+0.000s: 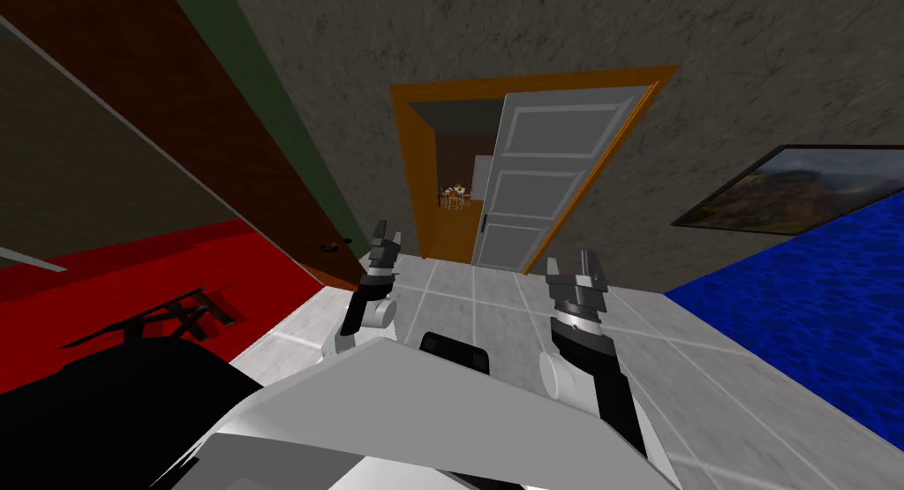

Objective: Push the door open

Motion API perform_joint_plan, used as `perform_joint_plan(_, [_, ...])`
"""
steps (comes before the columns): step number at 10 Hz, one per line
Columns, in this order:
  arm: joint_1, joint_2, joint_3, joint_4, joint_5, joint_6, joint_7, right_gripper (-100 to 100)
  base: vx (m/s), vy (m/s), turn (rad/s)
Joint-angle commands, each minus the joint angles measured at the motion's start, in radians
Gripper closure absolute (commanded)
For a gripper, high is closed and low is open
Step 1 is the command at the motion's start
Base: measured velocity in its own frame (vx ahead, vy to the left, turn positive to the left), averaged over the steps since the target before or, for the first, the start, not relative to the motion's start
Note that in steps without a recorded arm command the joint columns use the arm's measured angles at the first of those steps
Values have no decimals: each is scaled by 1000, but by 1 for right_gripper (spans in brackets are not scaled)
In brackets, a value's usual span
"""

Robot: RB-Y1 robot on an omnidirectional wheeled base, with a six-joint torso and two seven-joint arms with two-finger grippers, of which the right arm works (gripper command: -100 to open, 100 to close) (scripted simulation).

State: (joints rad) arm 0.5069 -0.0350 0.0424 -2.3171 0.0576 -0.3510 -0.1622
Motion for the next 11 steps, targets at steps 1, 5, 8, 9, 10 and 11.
perform_joint_plan(1, [-7, -9, 6, 32, -30, -19, -18, -100, 80, -15, 160])
perform_joint_plan(5, [-21, -22, 19, 93, -87, -56, -52, -100, 136, -29, 107])
perform_joint_plan(8, [-37, -34, 33, 166, -155, -99, -92, -100, 129, -11, 122])
perform_joint_plan(9, [-40, -36, 36, 180, -167, -107, -100, -100, 115, -35, 128])
perform_joint_plan(10, [-46, -40, 41, 207, -193, -124, -115, -100, 134, -35, 133])
perform_joint_plan(11, [-49, -42, 44, 223, -207, -133, -124, -100, 118, -51, 105])
